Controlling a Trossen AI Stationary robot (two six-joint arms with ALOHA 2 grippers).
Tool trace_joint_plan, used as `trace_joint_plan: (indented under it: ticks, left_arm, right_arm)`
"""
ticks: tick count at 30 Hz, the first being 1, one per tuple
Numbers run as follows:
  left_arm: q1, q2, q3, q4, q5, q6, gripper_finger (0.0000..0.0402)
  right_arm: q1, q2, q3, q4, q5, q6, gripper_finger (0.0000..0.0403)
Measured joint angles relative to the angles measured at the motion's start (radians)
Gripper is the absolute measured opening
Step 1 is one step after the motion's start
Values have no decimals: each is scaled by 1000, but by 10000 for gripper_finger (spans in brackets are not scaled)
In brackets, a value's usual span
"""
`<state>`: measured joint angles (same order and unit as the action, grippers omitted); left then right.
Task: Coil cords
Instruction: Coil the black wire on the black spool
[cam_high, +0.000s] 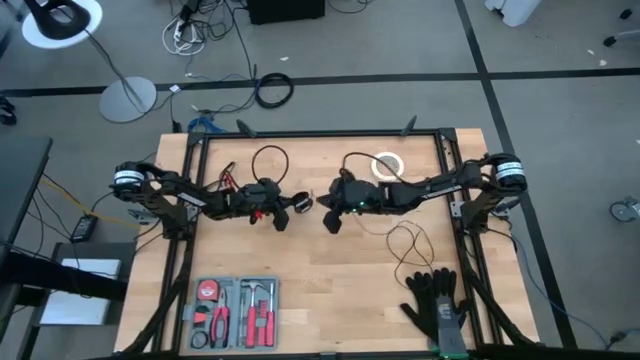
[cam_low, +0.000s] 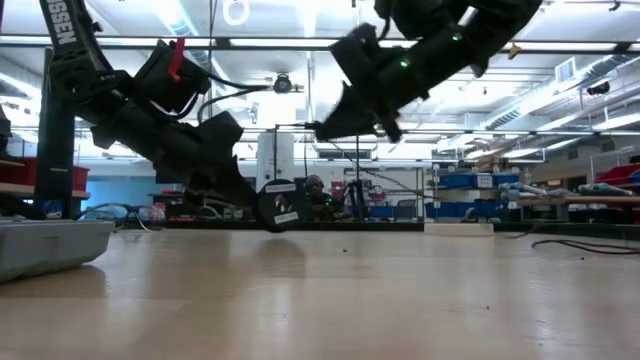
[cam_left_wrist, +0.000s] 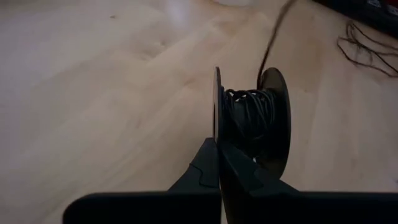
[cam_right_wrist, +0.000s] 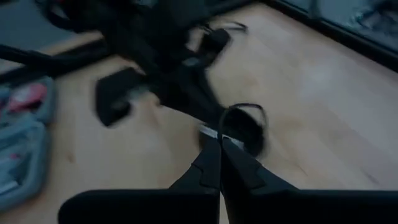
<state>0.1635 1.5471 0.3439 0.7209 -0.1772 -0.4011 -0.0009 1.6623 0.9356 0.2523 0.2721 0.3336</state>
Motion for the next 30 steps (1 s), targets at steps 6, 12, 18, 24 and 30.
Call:
trace_joint_plan:
  ticks: [6, 12, 18, 24, 30]
  left_arm:
    - [0, 0, 5, 43, -11, -8, 0]
    - [0, 1, 25, 54, 25, -23, 0]
    - [0, 1, 25, 77, 54, -30, 0]
    - [0, 1, 23, 90, 55, -33, 0]
    - [2, 1, 4, 96, 57, -37, 0]
  right_arm:
    - [14, 119, 104, 27, -31, -60, 0]
    - [-6, 281, 221, 18, -123, -75, 0]
    - [-11, 383, 283, -103, -155, -14, 0]
    - [-4, 385, 269, -286, -151, 71, 0]
    - [34, 337, 253, -449, -23, 94, 0]
